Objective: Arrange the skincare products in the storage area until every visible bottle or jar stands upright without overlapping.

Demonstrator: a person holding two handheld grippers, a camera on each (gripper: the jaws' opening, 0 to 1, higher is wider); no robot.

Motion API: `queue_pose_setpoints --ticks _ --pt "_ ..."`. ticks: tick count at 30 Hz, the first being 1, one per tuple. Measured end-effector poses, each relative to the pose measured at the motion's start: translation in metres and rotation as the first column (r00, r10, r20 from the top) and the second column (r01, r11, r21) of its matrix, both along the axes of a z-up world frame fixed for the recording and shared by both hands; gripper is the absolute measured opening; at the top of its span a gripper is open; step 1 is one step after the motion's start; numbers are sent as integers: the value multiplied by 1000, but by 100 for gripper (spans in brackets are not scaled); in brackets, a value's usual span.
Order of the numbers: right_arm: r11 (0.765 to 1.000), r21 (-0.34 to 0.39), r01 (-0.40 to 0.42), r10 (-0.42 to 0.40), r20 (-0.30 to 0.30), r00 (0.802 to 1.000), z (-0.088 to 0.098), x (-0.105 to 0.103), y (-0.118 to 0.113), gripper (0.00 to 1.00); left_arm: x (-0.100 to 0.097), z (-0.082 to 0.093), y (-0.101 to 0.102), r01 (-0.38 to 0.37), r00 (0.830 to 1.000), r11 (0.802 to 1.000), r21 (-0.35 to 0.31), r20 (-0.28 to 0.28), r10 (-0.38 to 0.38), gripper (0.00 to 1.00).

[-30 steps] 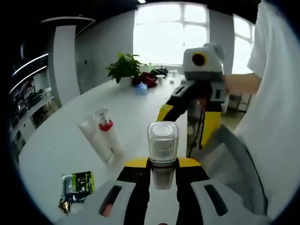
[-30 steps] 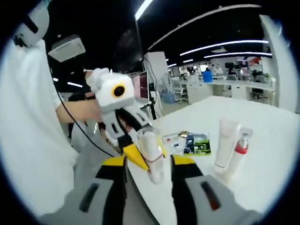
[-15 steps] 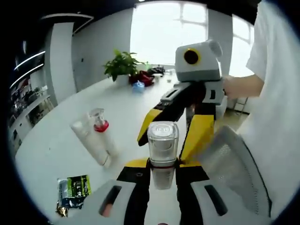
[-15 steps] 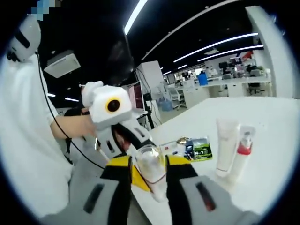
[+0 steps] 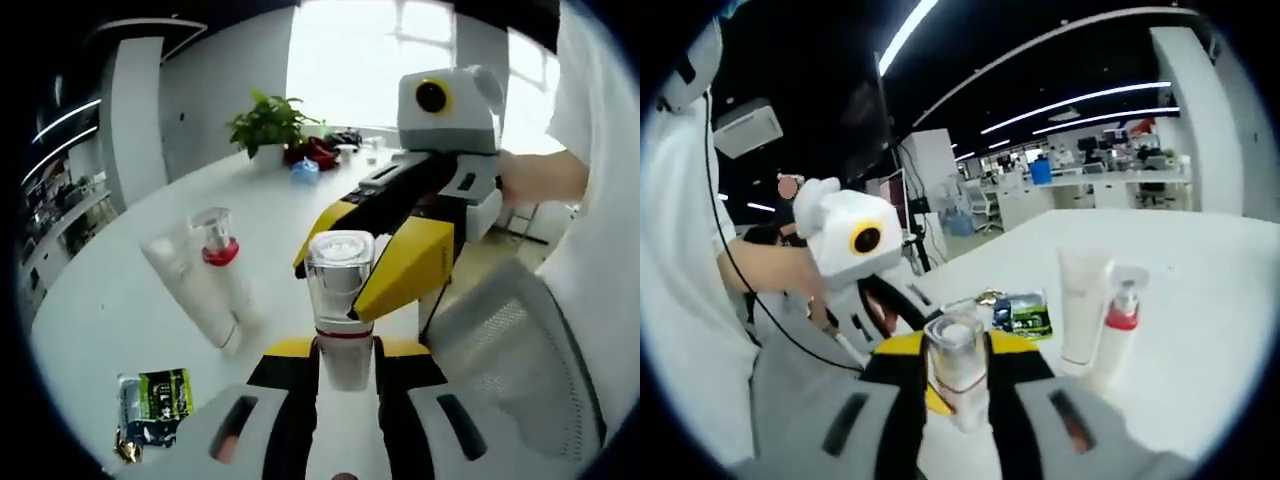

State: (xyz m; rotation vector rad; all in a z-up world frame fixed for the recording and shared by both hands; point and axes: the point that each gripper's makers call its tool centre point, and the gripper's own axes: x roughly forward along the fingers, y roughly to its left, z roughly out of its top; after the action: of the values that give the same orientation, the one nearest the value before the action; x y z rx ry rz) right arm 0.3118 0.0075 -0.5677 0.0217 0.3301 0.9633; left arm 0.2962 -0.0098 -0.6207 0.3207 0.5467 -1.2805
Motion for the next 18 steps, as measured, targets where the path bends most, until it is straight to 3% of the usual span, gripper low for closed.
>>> queue_pose_setpoints --ticks 11,18 --pt "997 -78 15 -16 -8 1000 -26 9 -6 22 13 -27 -9 33 999 996 80 27 -36 18" --pt "983 -179 33 -32 11 999 -44 21 -12 22 29 -45 -17 22 999 994 107 31 -25 18"
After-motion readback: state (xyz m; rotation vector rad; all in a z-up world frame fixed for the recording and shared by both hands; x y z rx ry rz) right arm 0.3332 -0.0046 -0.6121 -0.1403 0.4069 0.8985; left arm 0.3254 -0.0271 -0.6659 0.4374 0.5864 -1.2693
